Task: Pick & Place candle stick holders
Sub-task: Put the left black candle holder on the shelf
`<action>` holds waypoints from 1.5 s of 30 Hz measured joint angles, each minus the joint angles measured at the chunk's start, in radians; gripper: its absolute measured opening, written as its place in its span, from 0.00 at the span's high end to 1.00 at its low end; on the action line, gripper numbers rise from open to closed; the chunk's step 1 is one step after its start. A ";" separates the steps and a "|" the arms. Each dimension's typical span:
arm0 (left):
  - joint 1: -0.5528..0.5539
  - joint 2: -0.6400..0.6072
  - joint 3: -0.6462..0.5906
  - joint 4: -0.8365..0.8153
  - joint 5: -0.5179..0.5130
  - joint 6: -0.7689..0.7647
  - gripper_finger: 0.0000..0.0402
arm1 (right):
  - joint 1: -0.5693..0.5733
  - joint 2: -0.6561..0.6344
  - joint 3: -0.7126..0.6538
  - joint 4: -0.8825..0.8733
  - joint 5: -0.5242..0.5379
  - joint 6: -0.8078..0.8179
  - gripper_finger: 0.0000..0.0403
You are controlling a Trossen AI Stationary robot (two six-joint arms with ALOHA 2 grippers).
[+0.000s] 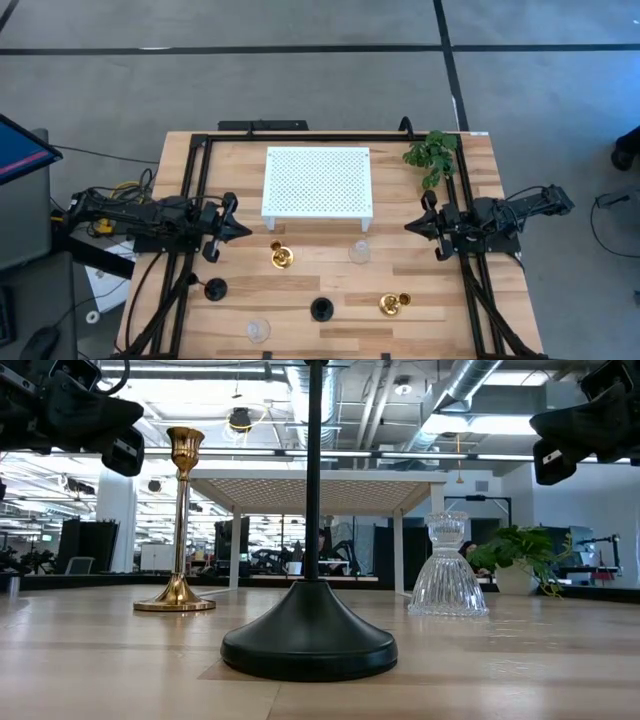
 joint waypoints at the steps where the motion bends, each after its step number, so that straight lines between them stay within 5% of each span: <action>1: 0.000 0.000 0.000 0.001 0.000 0.000 0.98 | 0.000 0.000 0.000 0.000 0.000 0.000 0.99; 21: 0.000 0.000 0.002 0.054 0.013 -0.004 0.98 | 0.000 0.000 0.000 0.000 0.000 0.000 0.99; 29: 0.000 0.000 0.072 0.052 0.154 -0.001 0.98 | 0.000 0.000 0.000 0.000 0.000 0.001 0.99; 37: 0.000 0.000 0.134 -0.049 0.449 -0.097 0.98 | 0.000 0.000 0.000 0.001 0.000 0.001 0.99; 45: 0.027 0.000 0.268 -0.182 0.451 -0.041 0.98 | 0.000 0.000 0.000 0.001 0.000 0.035 0.99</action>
